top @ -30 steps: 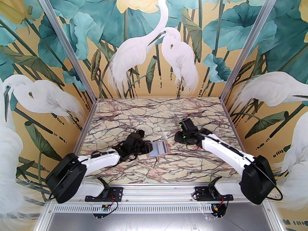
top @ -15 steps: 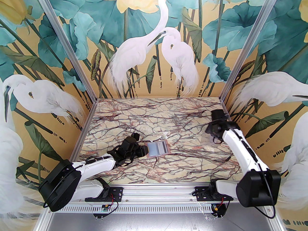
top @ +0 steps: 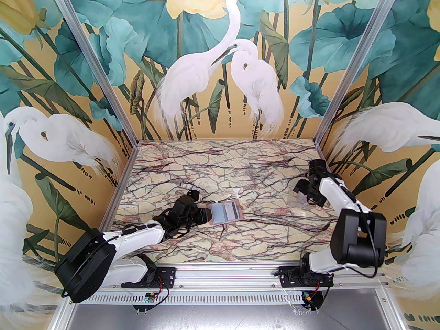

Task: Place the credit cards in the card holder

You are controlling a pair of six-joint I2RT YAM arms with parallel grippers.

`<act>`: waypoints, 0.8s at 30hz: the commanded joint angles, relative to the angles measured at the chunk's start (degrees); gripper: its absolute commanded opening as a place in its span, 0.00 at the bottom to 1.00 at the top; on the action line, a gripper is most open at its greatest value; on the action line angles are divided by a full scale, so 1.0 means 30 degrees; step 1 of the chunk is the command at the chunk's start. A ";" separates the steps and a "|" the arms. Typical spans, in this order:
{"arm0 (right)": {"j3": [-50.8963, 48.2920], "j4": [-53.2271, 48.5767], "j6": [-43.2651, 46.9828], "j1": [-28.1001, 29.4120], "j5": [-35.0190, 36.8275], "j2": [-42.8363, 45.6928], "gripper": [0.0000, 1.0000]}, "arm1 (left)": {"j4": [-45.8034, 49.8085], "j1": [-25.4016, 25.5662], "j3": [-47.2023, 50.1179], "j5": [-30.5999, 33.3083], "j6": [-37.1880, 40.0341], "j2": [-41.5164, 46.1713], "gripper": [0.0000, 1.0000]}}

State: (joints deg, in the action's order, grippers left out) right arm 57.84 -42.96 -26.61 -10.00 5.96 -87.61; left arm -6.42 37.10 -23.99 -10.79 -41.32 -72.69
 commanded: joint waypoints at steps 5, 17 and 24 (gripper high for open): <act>-0.0032 0.1383 0.1320 0.0015 -0.4045 -0.1361 0.79 | -0.0323 -0.0121 0.0012 -0.0206 0.0253 0.0118 0.40; 0.1024 0.1202 0.2615 0.3029 -0.3974 -0.2590 0.72 | -0.0262 -0.0121 -0.0045 -0.0221 -0.0051 -0.0321 0.40; 0.2192 0.0708 0.3572 0.4898 -0.3867 -0.3813 0.68 | -0.0142 -0.0121 -0.0025 -0.0100 -0.0115 -0.0228 0.40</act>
State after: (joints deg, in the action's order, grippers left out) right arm 63.57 -38.81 -18.04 2.70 -4.32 -96.90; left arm -6.68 37.10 -23.99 -10.79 -41.36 -72.86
